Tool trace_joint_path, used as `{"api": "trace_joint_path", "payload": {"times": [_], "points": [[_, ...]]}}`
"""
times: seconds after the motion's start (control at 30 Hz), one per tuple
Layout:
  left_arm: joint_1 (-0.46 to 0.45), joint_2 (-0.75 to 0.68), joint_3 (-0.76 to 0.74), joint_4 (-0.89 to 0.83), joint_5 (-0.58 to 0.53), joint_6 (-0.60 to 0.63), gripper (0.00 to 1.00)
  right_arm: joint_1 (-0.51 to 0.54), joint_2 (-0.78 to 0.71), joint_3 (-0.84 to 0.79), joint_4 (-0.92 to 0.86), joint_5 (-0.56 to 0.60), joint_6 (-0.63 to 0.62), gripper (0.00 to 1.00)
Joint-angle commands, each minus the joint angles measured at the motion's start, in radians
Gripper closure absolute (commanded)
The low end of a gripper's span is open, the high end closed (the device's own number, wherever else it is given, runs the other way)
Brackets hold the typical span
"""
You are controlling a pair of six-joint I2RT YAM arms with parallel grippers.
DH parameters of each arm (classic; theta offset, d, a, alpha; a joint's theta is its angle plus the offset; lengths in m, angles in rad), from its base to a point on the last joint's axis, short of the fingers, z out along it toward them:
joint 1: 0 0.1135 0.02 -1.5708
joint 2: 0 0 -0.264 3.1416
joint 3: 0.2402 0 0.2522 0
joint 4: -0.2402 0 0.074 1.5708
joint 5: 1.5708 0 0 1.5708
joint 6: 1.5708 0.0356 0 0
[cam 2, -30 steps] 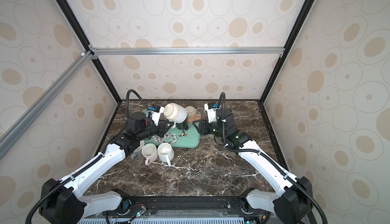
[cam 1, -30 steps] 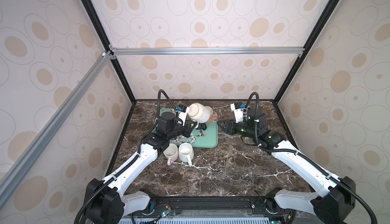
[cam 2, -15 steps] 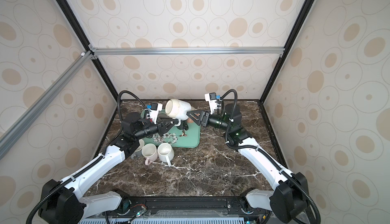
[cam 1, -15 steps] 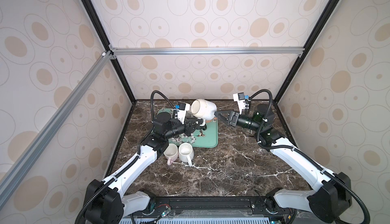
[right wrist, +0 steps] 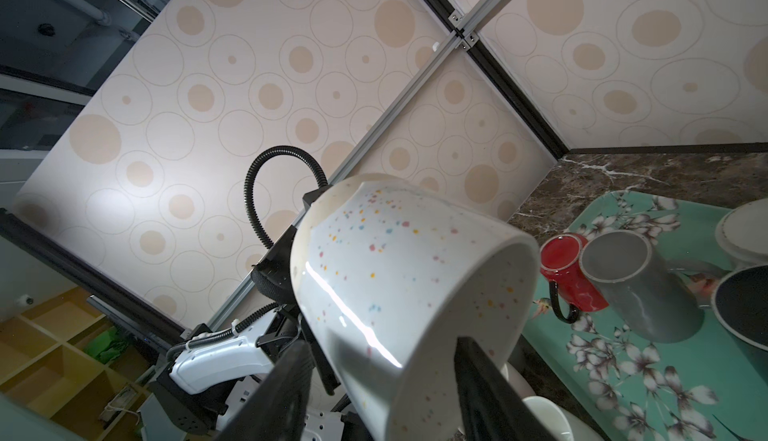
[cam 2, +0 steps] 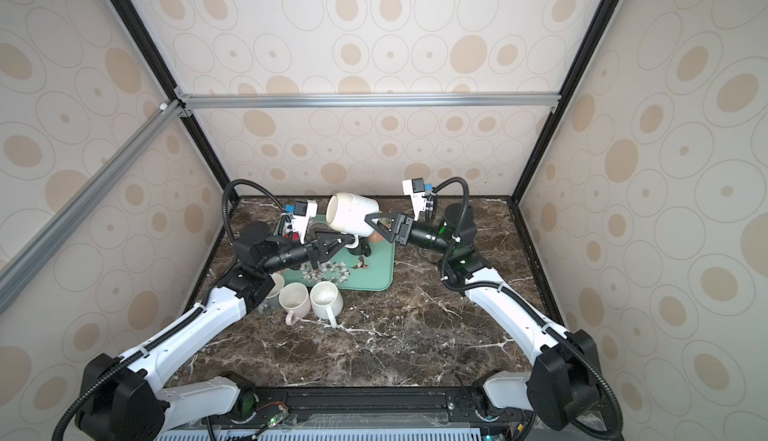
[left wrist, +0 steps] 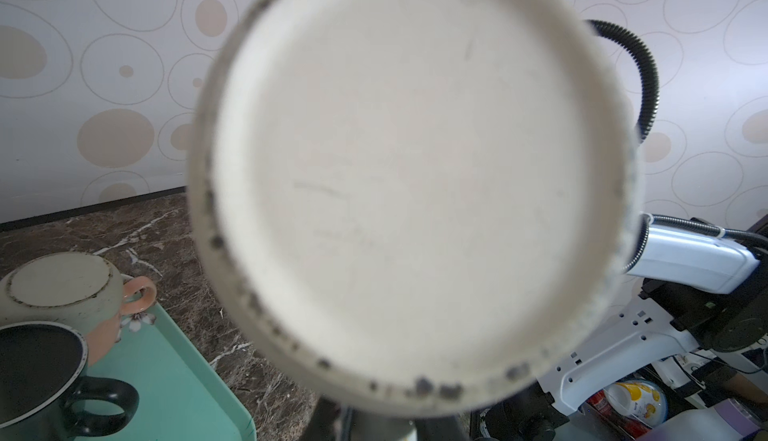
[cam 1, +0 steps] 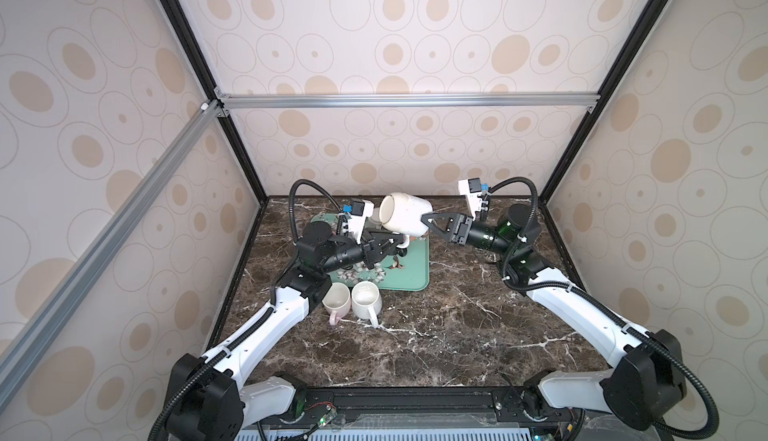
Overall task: Turn the mug right side up
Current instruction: 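Tilt the speckled mug toward the right gripper while the right gripper reaches to it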
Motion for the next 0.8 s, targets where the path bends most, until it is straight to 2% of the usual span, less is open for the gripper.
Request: {"api": "trace_joint_path", "payload": {"times": [0.0, 0.13, 0.23, 0.4, 0.53, 0.7, 0.77], "points": [[0.001, -0.027, 0.019, 0.16, 0.043, -0.026, 1.0, 0.001, 0.03, -0.003, 0.143, -0.062, 0.087, 0.42], [0.002, -0.012, 0.011, 0.196, 0.061, -0.054, 1.0, 0.005, 0.083, -0.015, 0.335, -0.096, 0.223, 0.48], [0.002, -0.01, 0.009, 0.199, 0.063, -0.057, 1.0, 0.007, 0.106, -0.021, 0.422, -0.094, 0.281, 0.58], [0.005, -0.003, 0.01, 0.16, 0.047, -0.048, 1.0, 0.007, 0.099, -0.026, 0.386, -0.083, 0.251, 0.74], [0.009, -0.003, 0.004, 0.147, 0.039, -0.045, 1.0, 0.008, 0.091, -0.031, 0.374, -0.077, 0.235, 0.82], [0.011, 0.002, -0.001, 0.155, 0.043, -0.054, 1.0, 0.018, 0.097, -0.035, 0.387, -0.081, 0.239, 0.99], [0.013, -0.001, -0.007, 0.159, 0.044, -0.058, 1.0, 0.026, 0.099, -0.036, 0.399, -0.076, 0.245, 1.0]]}}
